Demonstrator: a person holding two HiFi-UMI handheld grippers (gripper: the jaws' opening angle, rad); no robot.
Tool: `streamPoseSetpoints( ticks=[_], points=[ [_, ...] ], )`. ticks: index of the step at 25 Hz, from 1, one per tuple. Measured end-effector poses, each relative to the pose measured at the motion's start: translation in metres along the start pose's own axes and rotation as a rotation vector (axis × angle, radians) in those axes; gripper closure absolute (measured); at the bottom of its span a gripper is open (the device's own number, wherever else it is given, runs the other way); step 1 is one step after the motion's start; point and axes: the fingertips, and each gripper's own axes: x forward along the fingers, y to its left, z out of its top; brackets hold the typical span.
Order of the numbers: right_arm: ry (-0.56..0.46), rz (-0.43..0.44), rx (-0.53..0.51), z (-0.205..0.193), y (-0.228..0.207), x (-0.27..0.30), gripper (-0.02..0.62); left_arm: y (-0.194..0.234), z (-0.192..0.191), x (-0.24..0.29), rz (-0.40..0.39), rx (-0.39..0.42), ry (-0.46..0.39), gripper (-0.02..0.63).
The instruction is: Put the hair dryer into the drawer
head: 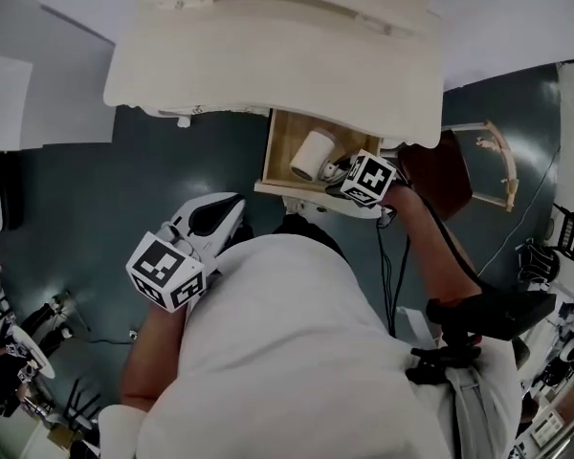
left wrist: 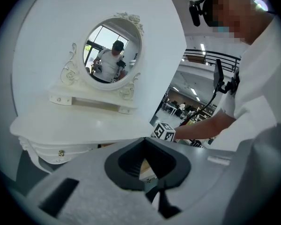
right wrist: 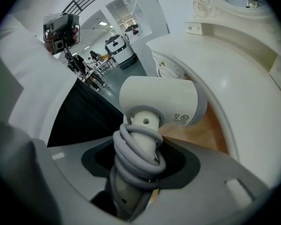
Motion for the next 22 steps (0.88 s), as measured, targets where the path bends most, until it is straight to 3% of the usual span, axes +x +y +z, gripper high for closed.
streamPoseSetpoints(
  ticks=[8,22],
  points=[
    [0.01,0.022,-0.042,0.011,-0.035,0.026,0.351,0.004,-0.002,0.005,0.104,-0.054,-0.01,0.609],
    [-0.039,-0.119,-0.102,0.025,-0.081,0.078,0.351,0.005,-0.005,0.001,0.21,-0.085,-0.004,0.609]
  ],
)
